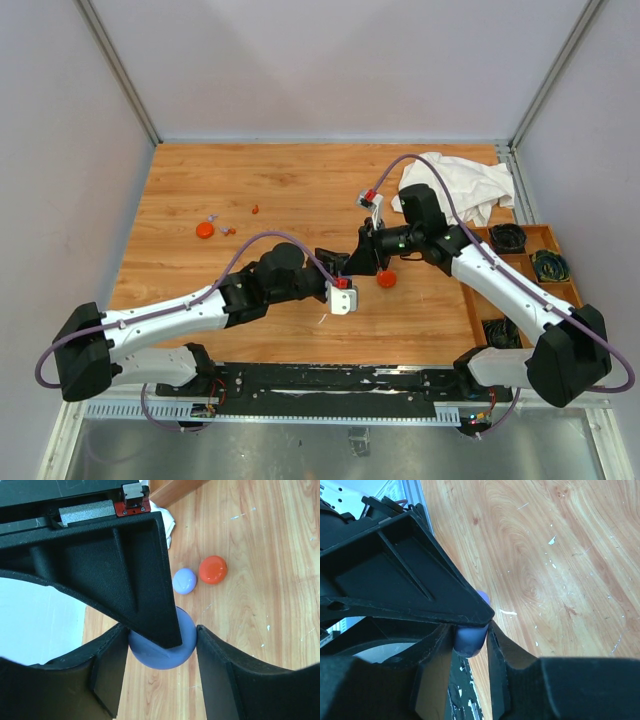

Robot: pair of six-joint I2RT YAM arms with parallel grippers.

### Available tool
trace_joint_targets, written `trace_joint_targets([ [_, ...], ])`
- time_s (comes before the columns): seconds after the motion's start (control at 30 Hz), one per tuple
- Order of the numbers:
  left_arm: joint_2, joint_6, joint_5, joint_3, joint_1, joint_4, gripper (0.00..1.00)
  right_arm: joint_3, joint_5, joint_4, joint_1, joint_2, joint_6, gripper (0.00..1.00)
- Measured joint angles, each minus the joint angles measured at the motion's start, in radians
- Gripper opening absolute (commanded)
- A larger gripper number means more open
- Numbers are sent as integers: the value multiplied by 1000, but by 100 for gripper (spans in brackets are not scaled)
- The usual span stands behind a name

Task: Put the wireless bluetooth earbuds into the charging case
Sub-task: Pick up the charging case at the center of the board.

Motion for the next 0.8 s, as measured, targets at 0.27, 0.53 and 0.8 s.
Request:
trace_joint_targets([
  [0.27,-7,8,-3,-11,-10,-3,68,10,-20,-57,0,0,-44,14],
  [0.53,-24,-22,-48,-35,-12,29,91,21,-8,-82,2,-8,-74,11],
  [0.8,-69,-173,-113,-97,-13,153,99,-52,85,58,1,-152,-72,10],
])
